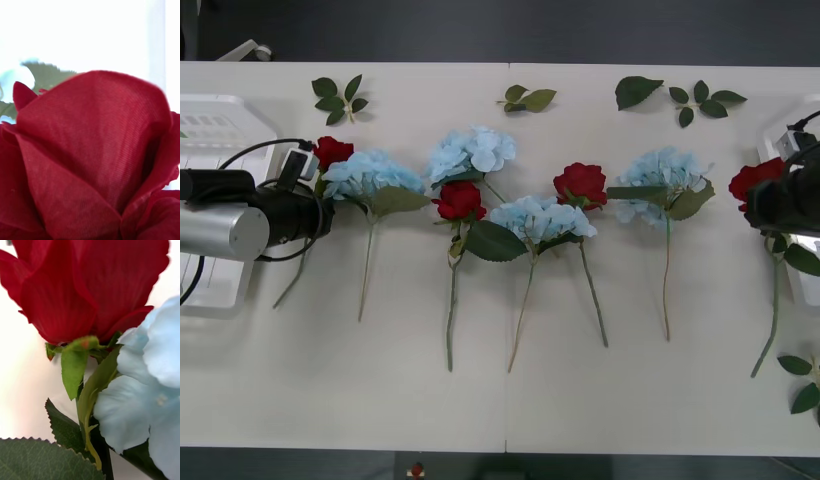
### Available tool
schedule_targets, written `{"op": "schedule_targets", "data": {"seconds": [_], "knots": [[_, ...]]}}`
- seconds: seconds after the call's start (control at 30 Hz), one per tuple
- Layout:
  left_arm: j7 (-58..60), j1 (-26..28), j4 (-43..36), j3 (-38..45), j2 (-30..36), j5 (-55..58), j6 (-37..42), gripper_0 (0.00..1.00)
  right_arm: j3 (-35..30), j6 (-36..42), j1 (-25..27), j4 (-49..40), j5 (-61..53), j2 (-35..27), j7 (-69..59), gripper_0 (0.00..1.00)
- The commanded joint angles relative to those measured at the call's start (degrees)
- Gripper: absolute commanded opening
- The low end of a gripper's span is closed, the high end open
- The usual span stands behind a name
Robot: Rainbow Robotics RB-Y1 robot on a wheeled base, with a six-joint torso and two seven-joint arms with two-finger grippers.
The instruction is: Put the red flowers into the right box and the blue flowers into the left box
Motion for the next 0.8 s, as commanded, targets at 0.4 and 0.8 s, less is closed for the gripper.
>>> {"op": "schedule_targets", "data": {"seconds": [0.4,0.8], "knots": [[1.3,8.0,-29.3,12.3,20.0,22.4,18.2,0.00,-7.6,5.2,-16.2,29.2,2.5,0.9,32.4,0.00],[-19.5,16.7,-31.9,21.9,19.0,60.4,22.8,0.00,-7.3,-2.3,-20.5,46.5,15.3,3.6,47.2,0.00]]}}
